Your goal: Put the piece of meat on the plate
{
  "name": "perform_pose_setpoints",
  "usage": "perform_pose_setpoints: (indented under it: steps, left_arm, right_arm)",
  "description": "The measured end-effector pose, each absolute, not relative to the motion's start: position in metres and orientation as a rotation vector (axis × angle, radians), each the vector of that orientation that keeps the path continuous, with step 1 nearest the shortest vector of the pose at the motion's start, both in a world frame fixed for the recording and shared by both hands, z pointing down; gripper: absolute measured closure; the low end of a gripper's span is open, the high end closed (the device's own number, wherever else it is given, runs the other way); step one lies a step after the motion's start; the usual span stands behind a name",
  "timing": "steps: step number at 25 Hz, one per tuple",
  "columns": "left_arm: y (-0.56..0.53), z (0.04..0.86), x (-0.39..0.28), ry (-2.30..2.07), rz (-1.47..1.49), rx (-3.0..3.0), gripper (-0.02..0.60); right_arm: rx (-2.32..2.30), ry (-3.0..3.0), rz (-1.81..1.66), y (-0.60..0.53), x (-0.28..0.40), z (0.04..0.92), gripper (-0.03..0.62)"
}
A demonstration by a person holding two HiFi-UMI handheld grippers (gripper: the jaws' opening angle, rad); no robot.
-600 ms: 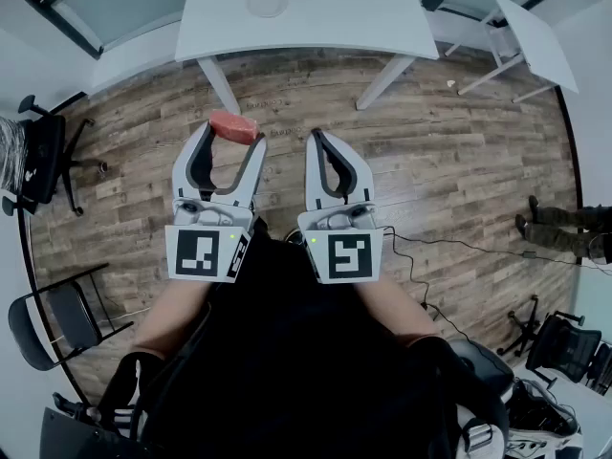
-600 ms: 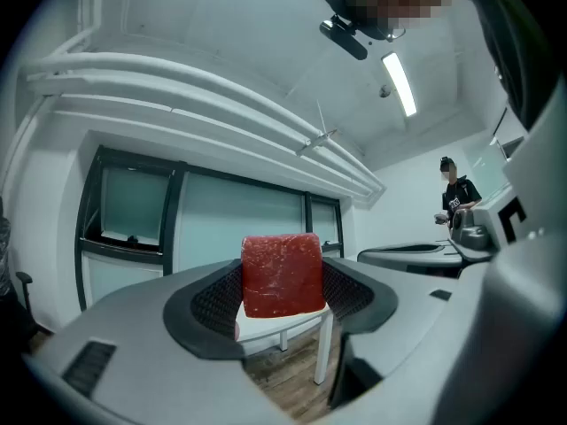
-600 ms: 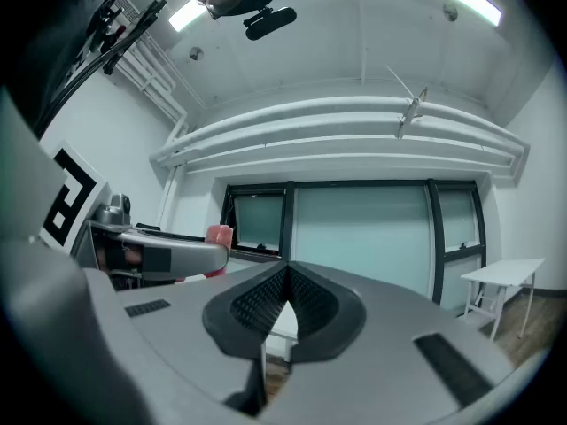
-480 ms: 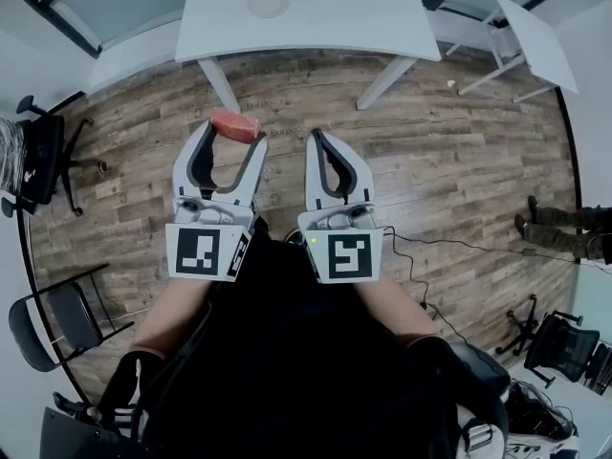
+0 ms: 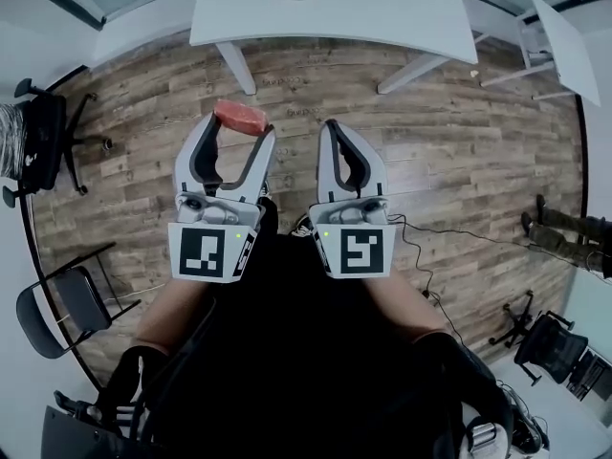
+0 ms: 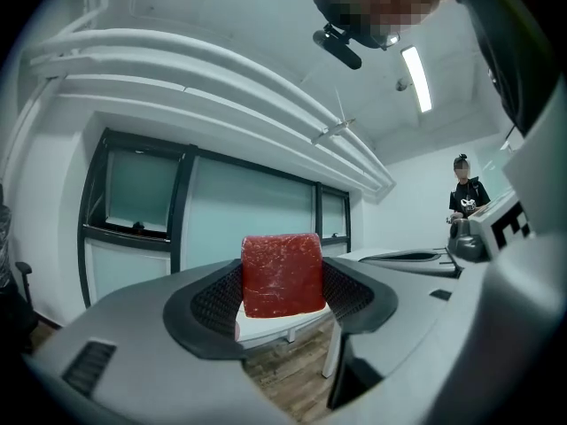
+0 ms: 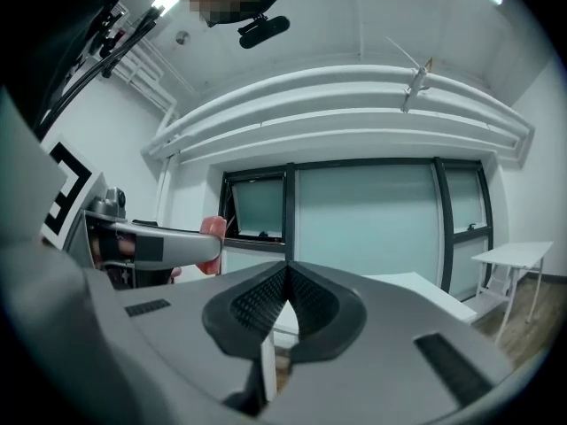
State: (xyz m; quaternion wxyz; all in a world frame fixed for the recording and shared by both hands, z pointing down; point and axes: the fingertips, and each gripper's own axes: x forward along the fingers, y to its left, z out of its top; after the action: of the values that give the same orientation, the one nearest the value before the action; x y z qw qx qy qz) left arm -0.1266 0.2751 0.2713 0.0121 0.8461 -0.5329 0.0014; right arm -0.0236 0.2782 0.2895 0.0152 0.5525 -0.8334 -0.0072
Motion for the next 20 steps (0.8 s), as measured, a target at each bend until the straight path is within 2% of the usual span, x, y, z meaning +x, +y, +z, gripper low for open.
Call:
perform_pose_setpoints:
  steps: [14, 20]
  left_arm:
    - [0.192, 0.265, -0.170, -1.499, -0.060, 2.754, 0.302]
    - [0.176, 0.270, -0.175, -1.482, -0.046, 2.749, 0.302]
  right_arm:
    - [1.855, -2.471, -0.117, 0.203, -0.070, 0.276, 0.591]
    - [1.879, -2.433, -0.125, 0.182, -0.068, 0.278, 0.591]
